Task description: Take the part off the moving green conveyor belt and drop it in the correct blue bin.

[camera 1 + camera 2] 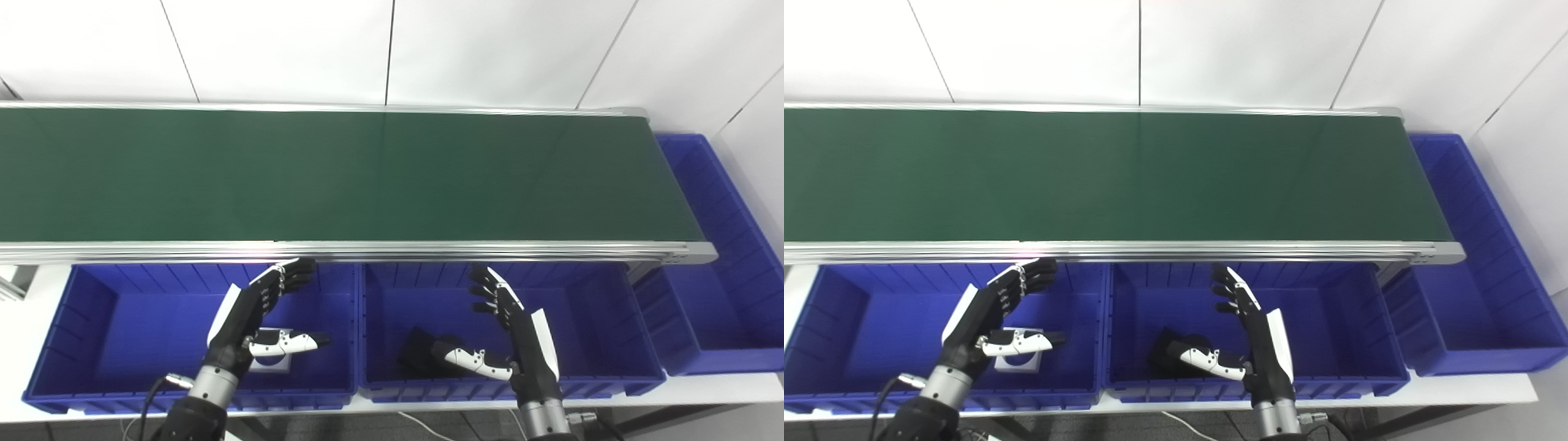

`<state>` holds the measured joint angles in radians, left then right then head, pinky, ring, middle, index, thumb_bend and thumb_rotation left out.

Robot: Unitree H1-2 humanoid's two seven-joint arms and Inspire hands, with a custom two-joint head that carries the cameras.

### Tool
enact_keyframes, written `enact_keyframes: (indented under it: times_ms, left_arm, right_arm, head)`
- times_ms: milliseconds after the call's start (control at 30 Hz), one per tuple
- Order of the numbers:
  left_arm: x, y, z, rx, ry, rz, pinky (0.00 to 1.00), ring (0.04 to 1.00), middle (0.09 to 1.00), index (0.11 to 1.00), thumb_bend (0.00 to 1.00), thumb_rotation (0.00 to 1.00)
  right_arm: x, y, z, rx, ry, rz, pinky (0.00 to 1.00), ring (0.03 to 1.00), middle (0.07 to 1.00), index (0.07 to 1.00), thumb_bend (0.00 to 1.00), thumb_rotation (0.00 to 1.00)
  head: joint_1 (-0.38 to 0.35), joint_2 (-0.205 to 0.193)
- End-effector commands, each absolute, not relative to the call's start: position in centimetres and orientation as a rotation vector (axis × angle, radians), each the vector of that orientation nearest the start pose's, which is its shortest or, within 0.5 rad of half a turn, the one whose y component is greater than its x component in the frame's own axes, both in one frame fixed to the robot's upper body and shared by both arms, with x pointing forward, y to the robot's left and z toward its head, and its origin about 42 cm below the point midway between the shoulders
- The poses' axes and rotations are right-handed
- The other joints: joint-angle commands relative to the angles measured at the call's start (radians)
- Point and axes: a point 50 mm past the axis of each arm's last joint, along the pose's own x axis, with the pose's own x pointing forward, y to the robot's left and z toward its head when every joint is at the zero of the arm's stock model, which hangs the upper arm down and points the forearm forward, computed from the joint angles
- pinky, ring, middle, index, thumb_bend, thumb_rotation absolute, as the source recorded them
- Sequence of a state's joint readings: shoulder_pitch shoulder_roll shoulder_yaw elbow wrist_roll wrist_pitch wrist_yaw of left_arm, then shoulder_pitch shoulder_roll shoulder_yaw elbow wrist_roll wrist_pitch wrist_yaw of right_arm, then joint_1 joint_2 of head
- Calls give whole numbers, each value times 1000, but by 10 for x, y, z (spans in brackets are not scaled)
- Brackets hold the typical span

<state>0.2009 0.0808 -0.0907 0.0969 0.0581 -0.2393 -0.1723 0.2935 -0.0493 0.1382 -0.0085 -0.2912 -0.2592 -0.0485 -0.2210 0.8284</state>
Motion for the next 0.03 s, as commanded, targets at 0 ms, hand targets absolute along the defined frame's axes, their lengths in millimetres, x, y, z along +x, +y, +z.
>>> enact_keyframes:
  times_ms: [0]
  left_arm:
    - [208, 213, 43, 95, -5, -219, 834, 797, 803, 767, 670, 0]
  right_arm:
    - [185, -202, 58, -282, -49, 106, 719, 801, 839, 861, 670, 75]
  head:
    - [1, 0]
